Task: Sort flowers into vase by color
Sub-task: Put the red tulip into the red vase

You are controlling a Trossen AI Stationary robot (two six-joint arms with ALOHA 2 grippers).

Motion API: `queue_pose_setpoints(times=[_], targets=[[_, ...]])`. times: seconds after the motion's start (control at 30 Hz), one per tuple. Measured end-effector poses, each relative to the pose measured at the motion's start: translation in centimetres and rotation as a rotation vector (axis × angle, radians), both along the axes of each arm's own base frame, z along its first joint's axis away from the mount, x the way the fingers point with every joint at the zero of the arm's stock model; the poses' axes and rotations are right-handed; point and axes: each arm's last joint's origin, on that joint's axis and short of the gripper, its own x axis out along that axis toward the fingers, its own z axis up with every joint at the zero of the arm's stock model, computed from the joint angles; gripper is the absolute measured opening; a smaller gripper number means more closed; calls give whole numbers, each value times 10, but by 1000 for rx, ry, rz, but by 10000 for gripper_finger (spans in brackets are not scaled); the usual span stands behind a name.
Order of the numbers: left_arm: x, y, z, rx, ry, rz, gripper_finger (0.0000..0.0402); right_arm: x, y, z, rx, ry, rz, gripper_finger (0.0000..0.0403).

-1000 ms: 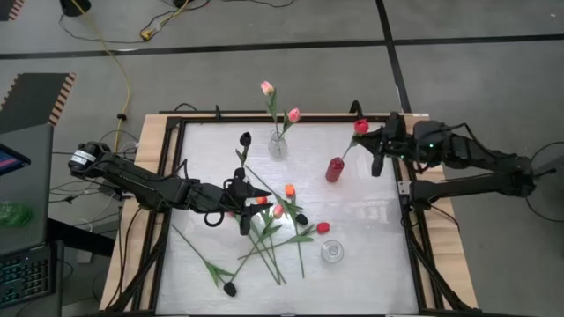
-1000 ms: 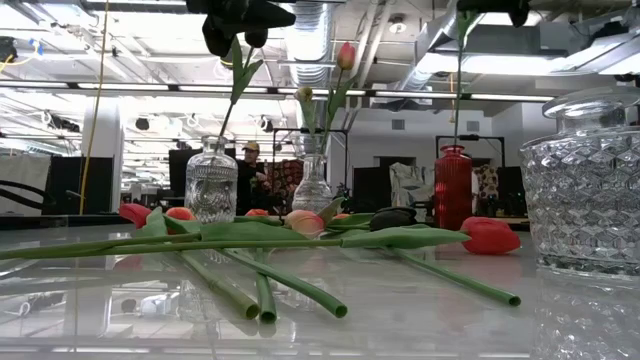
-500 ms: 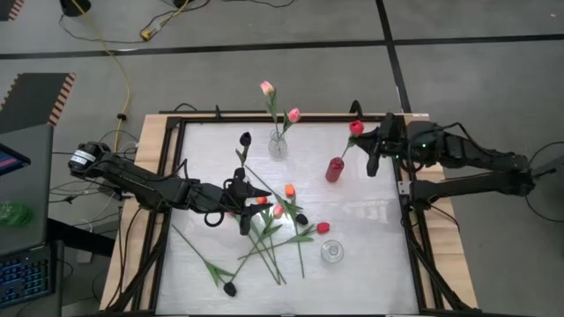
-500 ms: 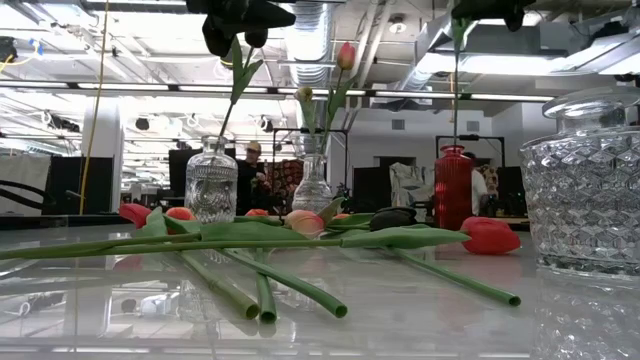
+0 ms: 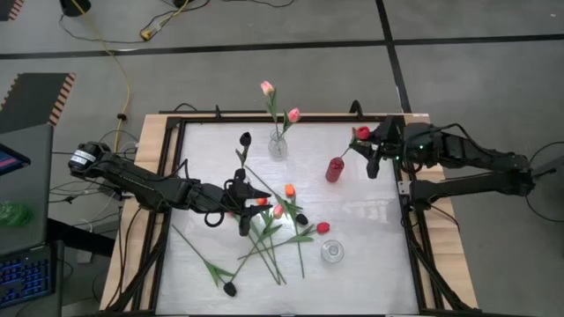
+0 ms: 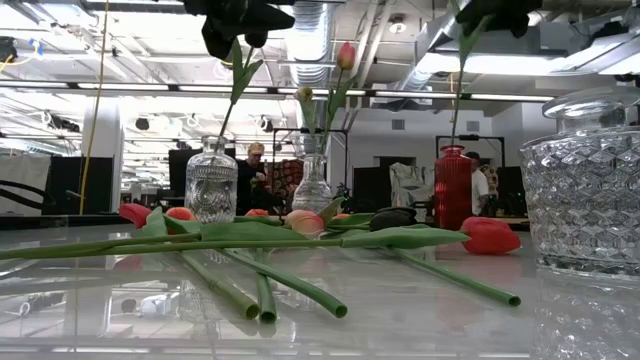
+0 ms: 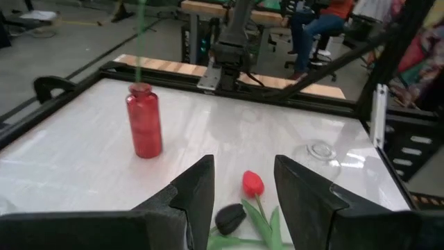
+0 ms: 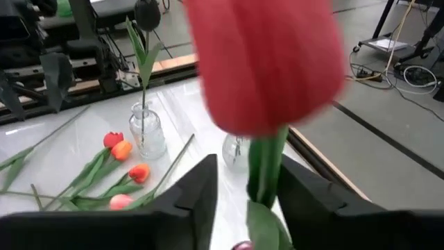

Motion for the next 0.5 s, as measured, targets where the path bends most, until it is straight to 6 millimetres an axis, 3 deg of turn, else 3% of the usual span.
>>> queue_pose_setpoints(times=[0.23, 0.5], targets=[[-1, -2, -3, -44, 33, -48, 138, -2, 0, -5, 11, 60, -1, 224], [-2, -1, -7, -42, 70, -52, 138, -7, 1, -14, 95, 127, -34, 230]])
